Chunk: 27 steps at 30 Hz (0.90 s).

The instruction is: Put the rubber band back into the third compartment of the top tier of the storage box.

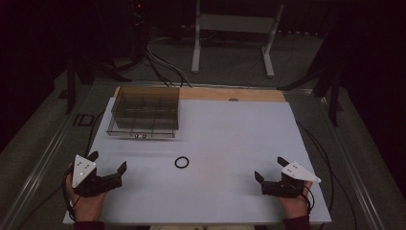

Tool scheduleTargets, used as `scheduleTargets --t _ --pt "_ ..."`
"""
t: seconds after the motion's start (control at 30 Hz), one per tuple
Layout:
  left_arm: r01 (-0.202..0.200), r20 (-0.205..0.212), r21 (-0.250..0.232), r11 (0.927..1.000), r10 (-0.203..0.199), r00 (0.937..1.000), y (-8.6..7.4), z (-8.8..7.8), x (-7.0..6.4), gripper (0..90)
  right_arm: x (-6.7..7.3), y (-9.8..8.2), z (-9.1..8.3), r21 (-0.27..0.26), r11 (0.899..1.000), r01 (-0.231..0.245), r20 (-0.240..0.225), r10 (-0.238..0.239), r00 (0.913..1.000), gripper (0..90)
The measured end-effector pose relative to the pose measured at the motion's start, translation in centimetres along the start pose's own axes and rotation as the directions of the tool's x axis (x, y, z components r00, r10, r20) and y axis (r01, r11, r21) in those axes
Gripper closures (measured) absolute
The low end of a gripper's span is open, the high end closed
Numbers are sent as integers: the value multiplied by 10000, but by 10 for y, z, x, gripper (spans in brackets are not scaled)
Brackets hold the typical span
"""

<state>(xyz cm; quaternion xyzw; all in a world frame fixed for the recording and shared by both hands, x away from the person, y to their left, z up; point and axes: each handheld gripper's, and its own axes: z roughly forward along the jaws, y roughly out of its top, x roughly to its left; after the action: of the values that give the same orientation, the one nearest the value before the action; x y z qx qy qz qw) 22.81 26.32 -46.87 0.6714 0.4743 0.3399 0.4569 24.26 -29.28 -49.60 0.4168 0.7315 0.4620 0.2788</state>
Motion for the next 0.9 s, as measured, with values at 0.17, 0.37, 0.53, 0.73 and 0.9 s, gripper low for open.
scheduleTargets --t 0.17,0.37,0.53,0.73,0.9 --pt "-22 228 343 9994 14 9997 3 7 -2 5 1 0 -1 -12 10000 -1 95 1 10000 1" --pt "-90 590 430 9990 64 9982 4 17 -6 4 0 0 -1 -15 10000 7 100 -7 10000 1" --pt "-19 850 341 9994 -10 9964 7 26 -10 4 1 0 0 -42 10000 66 63 -66 10000 2" --pt "214 996 445 9988 -258 9947 10 34 -13 4 1 0 0 -73 10000 57 28 -57 10000 2" --pt "131 1084 544 9984 -190 9939 12 41 -17 4 1 0 0 -91 9999 76 5 -76 10000 2"
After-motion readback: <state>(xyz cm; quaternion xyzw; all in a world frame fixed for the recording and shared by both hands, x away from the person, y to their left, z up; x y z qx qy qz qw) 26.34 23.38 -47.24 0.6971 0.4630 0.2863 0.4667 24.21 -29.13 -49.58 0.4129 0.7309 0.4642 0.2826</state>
